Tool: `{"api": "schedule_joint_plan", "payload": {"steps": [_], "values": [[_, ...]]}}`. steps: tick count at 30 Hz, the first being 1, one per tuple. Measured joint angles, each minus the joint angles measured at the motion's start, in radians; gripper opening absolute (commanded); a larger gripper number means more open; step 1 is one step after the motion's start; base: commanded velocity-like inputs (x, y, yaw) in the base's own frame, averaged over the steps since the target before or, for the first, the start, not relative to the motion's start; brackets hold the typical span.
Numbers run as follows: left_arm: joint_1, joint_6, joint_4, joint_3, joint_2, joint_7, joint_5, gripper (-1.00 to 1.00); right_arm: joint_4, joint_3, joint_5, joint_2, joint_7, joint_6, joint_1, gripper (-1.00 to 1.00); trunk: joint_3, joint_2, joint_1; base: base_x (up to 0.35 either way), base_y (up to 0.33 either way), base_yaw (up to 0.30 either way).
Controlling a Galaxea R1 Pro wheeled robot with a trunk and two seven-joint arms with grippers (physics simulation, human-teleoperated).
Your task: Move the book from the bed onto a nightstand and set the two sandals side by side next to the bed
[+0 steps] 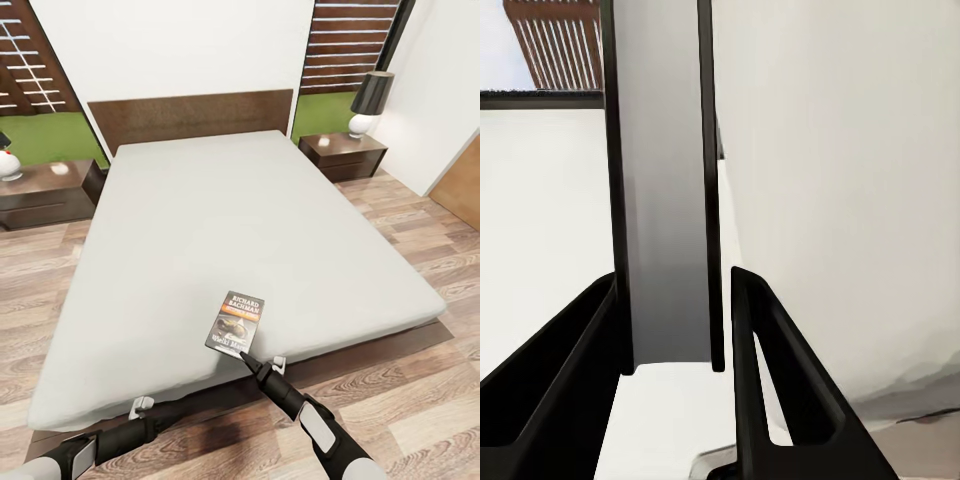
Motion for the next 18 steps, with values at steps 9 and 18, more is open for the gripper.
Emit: {"api": "schedule_joint_plan", "payload": {"steps": [9,18], "values": [[0.0,0.0,0.0,0.0,-0.01,0.0,-0.001,1.0,-0.091,0.009,0.013,-0.001,-0.003,0.005,0.0,-1.0,0.028,0.063,-0.035,0.0,0.0,0.0],[0.0,0.0,0.0,0.0,-0.012,0.0,-0.002,1.0,-0.138,0.082,0.167,-0.003,-0.002,0.064,0.0,-1.0,0.056,0.126,-0.069,0.0,0.0,0.0]]}}
